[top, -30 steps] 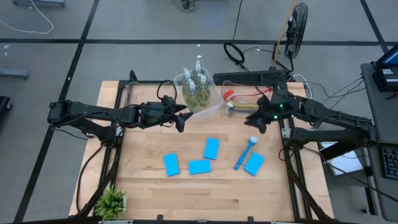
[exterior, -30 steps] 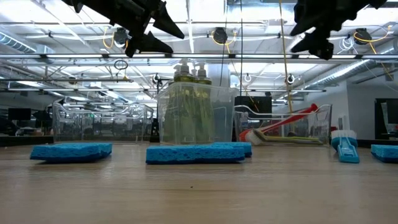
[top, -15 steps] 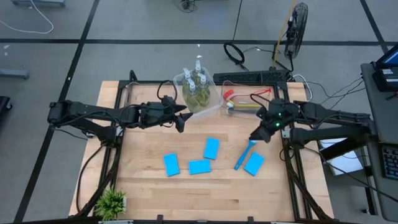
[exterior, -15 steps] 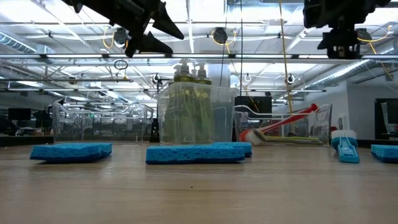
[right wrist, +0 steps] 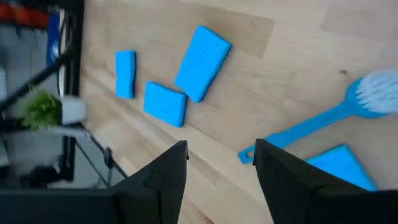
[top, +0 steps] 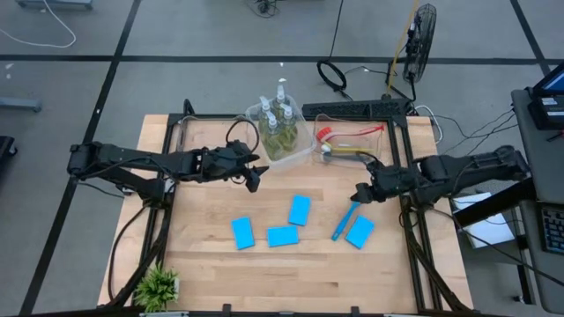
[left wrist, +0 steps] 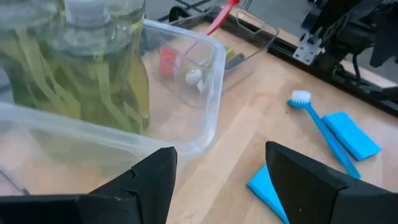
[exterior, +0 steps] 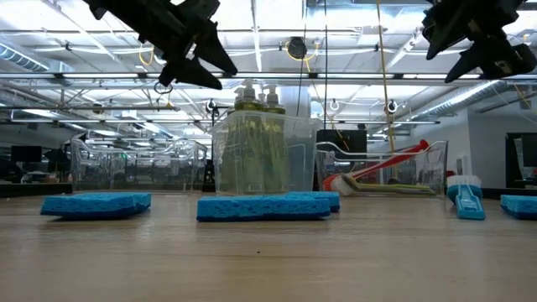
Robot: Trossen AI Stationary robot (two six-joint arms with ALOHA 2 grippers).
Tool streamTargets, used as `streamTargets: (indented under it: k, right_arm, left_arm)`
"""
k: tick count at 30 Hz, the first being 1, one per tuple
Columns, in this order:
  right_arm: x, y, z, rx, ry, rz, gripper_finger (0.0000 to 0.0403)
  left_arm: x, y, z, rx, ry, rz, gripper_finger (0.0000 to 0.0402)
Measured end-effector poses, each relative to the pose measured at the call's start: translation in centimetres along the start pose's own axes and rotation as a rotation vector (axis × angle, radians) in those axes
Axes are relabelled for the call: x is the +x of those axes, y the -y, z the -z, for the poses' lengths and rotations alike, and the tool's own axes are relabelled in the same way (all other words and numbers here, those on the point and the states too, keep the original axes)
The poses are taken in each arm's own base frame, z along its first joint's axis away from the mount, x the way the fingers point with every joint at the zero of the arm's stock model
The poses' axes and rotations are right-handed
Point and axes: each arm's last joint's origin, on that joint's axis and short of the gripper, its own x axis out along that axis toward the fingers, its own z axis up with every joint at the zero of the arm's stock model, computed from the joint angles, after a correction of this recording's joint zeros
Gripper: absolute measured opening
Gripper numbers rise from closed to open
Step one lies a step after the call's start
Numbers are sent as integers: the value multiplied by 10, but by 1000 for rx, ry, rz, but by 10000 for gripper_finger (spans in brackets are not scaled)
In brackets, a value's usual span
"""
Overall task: Pick & Place Kitchen Sink Supplies
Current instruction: Put the blue toilet brush into the right transparent bin
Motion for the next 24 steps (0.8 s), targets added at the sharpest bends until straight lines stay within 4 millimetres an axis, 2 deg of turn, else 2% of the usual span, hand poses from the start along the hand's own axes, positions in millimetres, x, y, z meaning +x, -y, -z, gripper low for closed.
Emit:
streamTargets:
  k: [7,12,17,24]
  right_arm:
    - [18,-5,19,143,89,62,177]
    - [29,1,30,220,83,184,175]
    - [40,4,33,266,181,254,175]
    - [66,7,39,351,174,382,177]
  left_arm:
    - [-9,2,-11,74,84,36,251]
    - [-30,-2,-18,124,103,61,251]
    - [-49,-9,-21,153,111,65,251]
    - [-69,-24,-5,112,190,104,251]
